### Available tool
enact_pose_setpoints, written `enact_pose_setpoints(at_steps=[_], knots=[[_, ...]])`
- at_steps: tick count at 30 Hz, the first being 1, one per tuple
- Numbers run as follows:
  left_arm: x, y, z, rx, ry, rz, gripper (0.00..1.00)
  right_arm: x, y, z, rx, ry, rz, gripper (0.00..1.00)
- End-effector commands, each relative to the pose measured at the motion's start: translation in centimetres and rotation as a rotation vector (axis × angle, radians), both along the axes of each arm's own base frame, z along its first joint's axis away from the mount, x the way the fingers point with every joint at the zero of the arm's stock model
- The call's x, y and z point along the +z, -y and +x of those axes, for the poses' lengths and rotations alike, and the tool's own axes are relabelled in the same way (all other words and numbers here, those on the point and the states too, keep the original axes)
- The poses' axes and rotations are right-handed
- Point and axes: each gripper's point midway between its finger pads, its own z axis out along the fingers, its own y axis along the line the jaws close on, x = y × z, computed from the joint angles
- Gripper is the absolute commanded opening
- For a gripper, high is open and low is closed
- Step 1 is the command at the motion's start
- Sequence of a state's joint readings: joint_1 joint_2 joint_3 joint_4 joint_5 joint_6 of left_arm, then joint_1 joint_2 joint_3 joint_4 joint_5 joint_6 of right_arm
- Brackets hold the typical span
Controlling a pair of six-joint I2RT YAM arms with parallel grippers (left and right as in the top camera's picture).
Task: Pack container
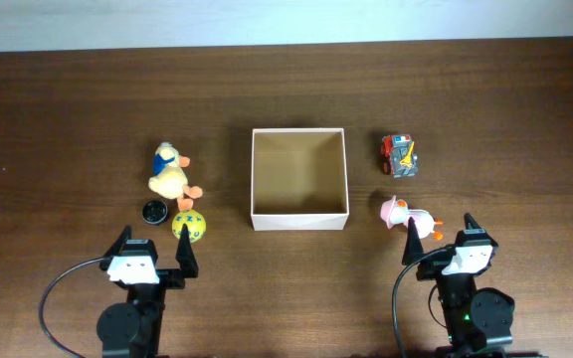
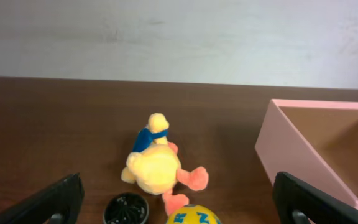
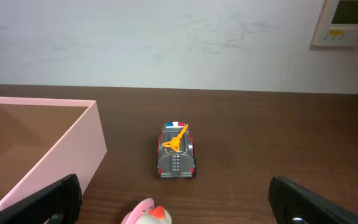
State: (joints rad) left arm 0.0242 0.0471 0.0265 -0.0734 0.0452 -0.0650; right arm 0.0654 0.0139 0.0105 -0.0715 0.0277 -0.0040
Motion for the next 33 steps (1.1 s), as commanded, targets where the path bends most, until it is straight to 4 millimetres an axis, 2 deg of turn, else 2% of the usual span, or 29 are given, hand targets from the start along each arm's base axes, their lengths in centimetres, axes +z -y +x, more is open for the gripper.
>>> enact_pose_setpoints(at_steps=[1,6,9,12,16,19,23,26,29,33], knots=[[3.7,-0.2,-0.4,0.017,0.056,-0.052,0.99,-0.3,0.2,0.0,-0.011,-0.005,0.004,0.99],[8.4,-2.5,-1.4,0.155,0.025,-0.041,0.99,-0.3,0.2,0.0,-0.011,-0.005,0.004,0.99],[11.3,-3.0,-0.9,0.184,-0.023,-0.035,0.99,-0.3,0.2,0.0,-0.011,-0.005,0.004,0.99],[13.1,-3.1,1.0,0.185,-0.105,-0.029,0.99,-0.3,0.2,0.0,-0.011,-0.005,0.004,0.99],[12.9,-3.0,5.0,0.179,-0.278,-0.019,0.99,-0.3,0.2,0.0,-0.011,-0.005,0.004,0.99],[11.4,-2.6,8.2,0.151,-0.418,-0.018,0.99,-0.3,0.2,0.0,-0.011,-0.005,0.004,0.99],[6.9,-1.8,11.7,0.108,-0.645,-0.026,0.99,-0.3,0.2,0.0,-0.011,-0.005,0.004,0.99],[2.7,-1.2,14.2,0.073,-0.756,-0.041,0.99,-0.3,0.2,0.0,-0.011,-0.005,0.004,0.99],[-2.1,-0.6,15.4,0.044,-0.866,-0.058,0.99,-0.3,0.2,0.0,-0.011,-0.005,0.004,0.99],[-5.8,0.2,16.2,0.003,-0.942,-0.085,0.99,-0.3,0.2,0.0,-0.011,-0.005,0.004,0.99]])
